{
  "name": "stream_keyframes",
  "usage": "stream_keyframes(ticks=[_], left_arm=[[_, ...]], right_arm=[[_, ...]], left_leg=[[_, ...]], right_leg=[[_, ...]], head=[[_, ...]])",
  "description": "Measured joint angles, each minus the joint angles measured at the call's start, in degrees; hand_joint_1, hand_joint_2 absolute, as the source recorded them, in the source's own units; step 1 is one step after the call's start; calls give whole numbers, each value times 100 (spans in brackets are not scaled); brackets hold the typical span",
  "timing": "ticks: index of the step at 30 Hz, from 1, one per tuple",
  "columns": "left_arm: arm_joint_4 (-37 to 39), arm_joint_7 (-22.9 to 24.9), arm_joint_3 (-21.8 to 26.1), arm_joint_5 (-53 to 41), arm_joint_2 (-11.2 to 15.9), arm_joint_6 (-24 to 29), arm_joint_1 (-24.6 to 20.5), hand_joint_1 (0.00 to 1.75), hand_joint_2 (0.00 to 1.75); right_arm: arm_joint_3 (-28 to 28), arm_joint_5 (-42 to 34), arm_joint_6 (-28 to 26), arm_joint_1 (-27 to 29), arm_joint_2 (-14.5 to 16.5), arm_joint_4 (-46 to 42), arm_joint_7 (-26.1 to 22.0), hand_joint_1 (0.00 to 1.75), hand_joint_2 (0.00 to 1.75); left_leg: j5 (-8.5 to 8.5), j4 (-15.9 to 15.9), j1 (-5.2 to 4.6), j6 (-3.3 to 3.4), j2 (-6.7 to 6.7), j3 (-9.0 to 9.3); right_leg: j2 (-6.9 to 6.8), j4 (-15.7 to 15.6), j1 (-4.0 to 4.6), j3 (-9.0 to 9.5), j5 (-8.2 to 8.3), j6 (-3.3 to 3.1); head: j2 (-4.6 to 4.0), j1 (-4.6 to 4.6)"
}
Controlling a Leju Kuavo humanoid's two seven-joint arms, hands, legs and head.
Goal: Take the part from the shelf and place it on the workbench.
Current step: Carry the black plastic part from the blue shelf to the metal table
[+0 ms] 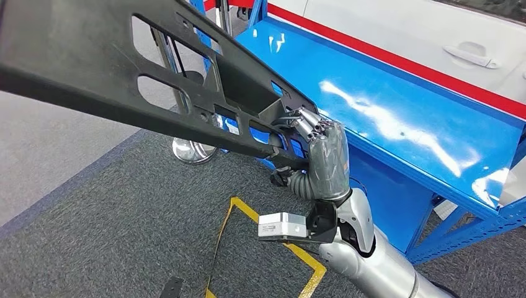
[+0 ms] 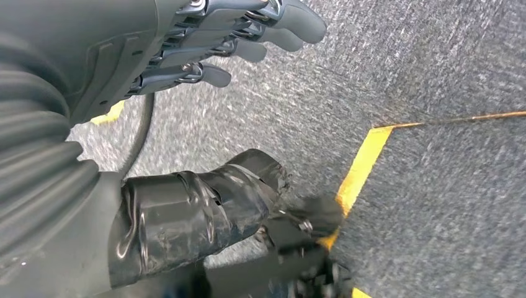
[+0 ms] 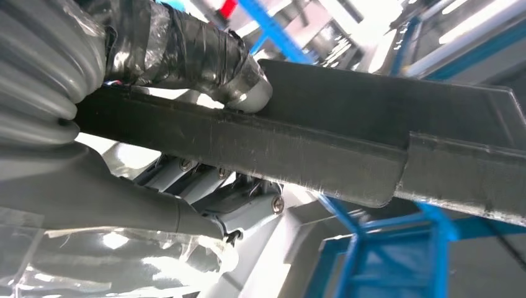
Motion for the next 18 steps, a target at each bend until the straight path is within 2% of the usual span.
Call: stream_keyframes(ticks=[2, 3, 4, 5, 7, 8, 9, 11, 12, 14, 16, 17, 18], left_arm=[[0, 1, 0, -1, -2, -1, -20, 0, 175], [0, 1, 0, -1, -3, -1, -18, 0, 175], [0, 1, 0, -1, -3, -1, -12, 0, 175], [0, 1, 0, -1, -2, -1, -6, 0, 175], [0, 1, 0, -1, -3, -1, -12, 0, 175], [0, 1, 0, -1, -4, -1, -23, 0, 175], [0, 1, 0, -1, -5, -1, -30, 0, 175], [0, 4, 0, 1, -3, -1, -25, 0, 175], [0, 8, -1, 6, 0, 0, -13, 0, 175], [0, 17, -2, 16, 4, 2, -2, 0, 175], [0, 23, -3, 21, 5, 3, -15, 0, 175], [0, 27, -4, 21, 5, 3, -24, 0, 175], [0, 32, -5, 25, 5, 3, -26, 0, 175]], right_arm=[[1, 0, 1, 0, -1, -1, -1, 175, 175], [2, 0, 1, 3, -1, -1, -1, 175, 175], [2, 0, 1, 4, -1, -1, -1, 175, 175], [2, -1, 1, 4, -1, -1, -1, 175, 175], [2, -1, 1, 1, -1, -2, -1, 175, 175], [2, -1, 1, -3, -1, -2, -1, 175, 175], [2, -2, 2, -6, -1, -2, -2, 175, 175], [2, -18, 7, -11, -1, -2, -8, 175, 175], [2, -37, 15, -12, -1, -2, -12, 175, 175], [2, -79, 30, -13, -2, -3, -21, 175, 175], [2, -113, 33, -2, -5, -3, -38, 175, 175], [2, -135, 32, 11, -7, -2, -55, 175, 175], [2, -165, 29, 29, -9, -2, -75, 175, 175]], left_leg=[[-257, 704, 66, -80, 160, -373], [-272, 887, 101, -115, 189, -480], [-190, 866, 133, -147, 212, -484], [-20, 623, 158, -174, 252, -368], [317, -139, 156, -196, 445, 27], [403, -420, 137, -171, 522, 169], [424, -568, 113, -133, 564, 235], [413, -609, 82, -37, 480, 222], [424, -629, 87, 4, 426, 228], [450, -677, 96, 94, 321, 256], [461, -698, 85, 166, 209, 267], [460, -697, 72, 189, 144, 265], [458, -693, 60, 198, 66, 265]], right_leg=[[-174, -3, 0, 25, -20, -10], [-255, 2, -7, 34, -35, -2], [-328, 9, -18, 45, -51, 15], [-395, 21, -34, 59, -71, 41], [-509, 49, -47, 88, -122, 112], [-558, 56, -40, 99, -143, 150], [-600, 56, -25, 110, -158, 187], [-687, 26, -7, 139, -165, 250], [-681, 28, -18, 149, -186, 283], [-482, 256, -40, 65, -364, 308], [-221, 919, -21, -253, -706, 277], [-167, 1296, -2, -450, -844, 259], [-143, 1550, 13, -598, -888, 246]], head=[[0, -19], [0, -19], [0, -21], [0, -22], [0, -29], [0, -28], [0, -23], [0, -3], [0, 10], [0, 32], [0, 58], [0, 68], [0, 70]])
